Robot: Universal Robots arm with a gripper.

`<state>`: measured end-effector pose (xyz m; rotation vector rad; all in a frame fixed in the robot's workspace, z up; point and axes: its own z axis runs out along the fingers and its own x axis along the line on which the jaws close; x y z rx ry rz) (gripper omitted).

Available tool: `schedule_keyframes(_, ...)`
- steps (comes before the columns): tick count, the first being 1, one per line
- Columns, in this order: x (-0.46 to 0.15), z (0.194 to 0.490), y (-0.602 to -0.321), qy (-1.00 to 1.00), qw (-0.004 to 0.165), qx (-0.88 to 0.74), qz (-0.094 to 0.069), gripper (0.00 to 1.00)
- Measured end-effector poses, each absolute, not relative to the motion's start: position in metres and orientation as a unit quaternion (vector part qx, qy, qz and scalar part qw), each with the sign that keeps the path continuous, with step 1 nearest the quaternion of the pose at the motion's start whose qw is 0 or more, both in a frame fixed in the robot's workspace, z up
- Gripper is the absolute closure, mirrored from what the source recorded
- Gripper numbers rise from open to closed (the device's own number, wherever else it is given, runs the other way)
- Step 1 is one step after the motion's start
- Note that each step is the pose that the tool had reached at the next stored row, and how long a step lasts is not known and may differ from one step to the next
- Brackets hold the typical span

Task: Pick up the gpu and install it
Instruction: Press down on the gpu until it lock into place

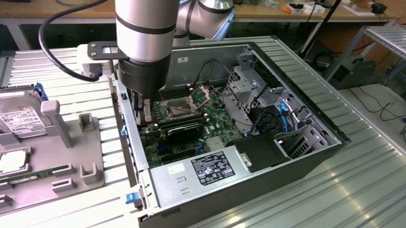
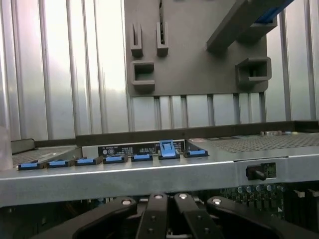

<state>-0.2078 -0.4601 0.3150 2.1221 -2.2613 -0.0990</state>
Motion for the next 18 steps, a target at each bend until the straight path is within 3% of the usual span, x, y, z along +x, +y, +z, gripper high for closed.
schedule_keyframes(18, -0.168, 0.317, -0.459, -0.729, 0.005, 0.684, -0.033, 0.89)
